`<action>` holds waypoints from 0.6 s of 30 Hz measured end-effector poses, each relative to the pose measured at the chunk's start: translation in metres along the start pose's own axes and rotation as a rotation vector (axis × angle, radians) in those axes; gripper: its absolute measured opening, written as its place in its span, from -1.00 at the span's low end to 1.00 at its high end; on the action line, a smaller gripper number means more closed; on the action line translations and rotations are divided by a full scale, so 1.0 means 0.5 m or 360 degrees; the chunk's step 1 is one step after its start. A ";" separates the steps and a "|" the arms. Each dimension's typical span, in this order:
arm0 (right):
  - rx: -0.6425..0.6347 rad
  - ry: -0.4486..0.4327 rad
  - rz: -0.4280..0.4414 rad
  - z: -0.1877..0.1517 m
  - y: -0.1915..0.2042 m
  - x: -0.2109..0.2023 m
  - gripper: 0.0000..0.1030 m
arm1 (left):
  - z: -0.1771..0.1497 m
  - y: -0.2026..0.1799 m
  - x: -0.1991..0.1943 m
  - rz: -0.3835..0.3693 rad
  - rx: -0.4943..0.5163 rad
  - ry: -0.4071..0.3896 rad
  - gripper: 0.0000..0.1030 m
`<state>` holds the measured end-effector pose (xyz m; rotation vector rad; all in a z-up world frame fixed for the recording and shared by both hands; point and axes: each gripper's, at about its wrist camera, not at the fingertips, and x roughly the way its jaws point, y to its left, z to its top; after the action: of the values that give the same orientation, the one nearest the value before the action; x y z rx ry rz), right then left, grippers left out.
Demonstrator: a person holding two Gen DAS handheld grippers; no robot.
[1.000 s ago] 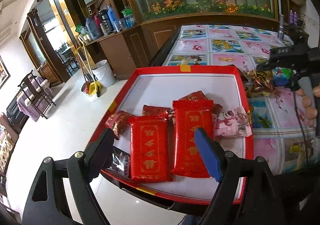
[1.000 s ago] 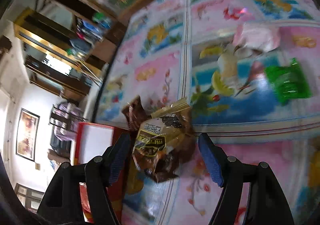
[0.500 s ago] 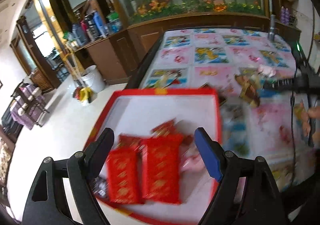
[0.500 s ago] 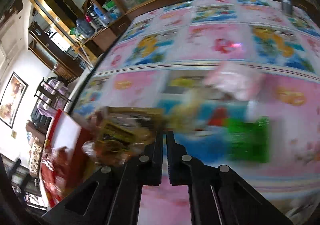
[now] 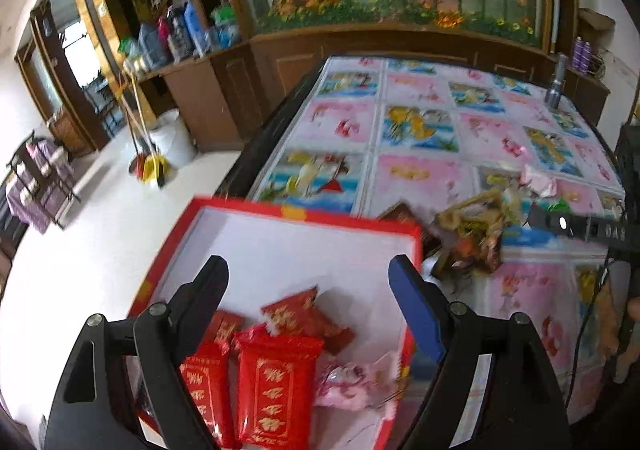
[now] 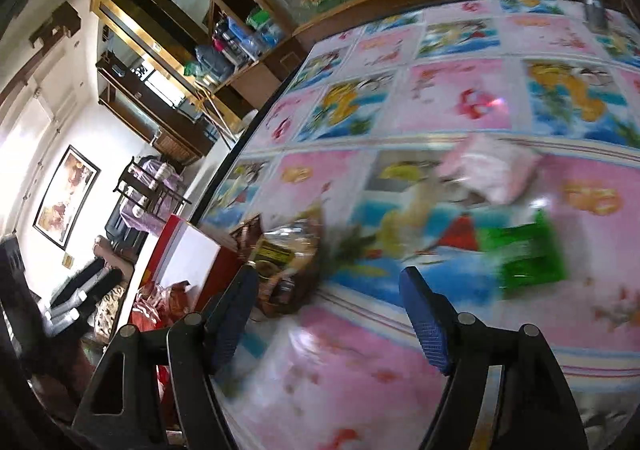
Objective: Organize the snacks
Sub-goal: 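Move right tool back to the table and grasp brown-gold snack bag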
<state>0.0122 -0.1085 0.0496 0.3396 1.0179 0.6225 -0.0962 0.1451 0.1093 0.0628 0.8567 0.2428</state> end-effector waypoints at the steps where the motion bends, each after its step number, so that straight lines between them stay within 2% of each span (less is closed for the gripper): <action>1: 0.0019 0.0011 -0.0014 0.006 0.018 0.020 0.45 | -0.006 0.011 0.003 0.0001 -0.0011 0.0008 0.61; 3: 0.0033 0.0035 -0.0063 0.012 0.047 0.055 0.45 | -0.014 0.031 0.001 0.0014 -0.0019 -0.0005 0.61; 7: 0.0028 0.0095 -0.0245 0.006 0.090 0.133 0.43 | -0.017 0.074 -0.011 0.0070 -0.0034 -0.0052 0.61; 10: -0.0191 0.0075 -0.0430 -0.010 0.127 0.166 0.31 | -0.007 0.093 -0.011 0.0058 -0.0077 -0.0060 0.61; 11: -0.0225 0.0075 -0.0462 -0.011 0.127 0.165 0.22 | -0.002 0.092 -0.008 0.0045 -0.0086 -0.0053 0.61; 14: -0.0293 0.0087 -0.0495 -0.014 0.115 0.158 0.00 | 0.029 0.054 0.007 -0.0051 -0.0075 -0.0035 0.61; 18: -0.0320 0.0103 -0.0497 -0.011 0.078 0.134 -0.02 | 0.080 -0.019 0.061 -0.0147 -0.0048 0.0074 0.61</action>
<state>0.0203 -0.0362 0.0220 -0.0179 1.0342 0.4495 -0.0451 0.1446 0.1116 -0.0106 0.8997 0.1710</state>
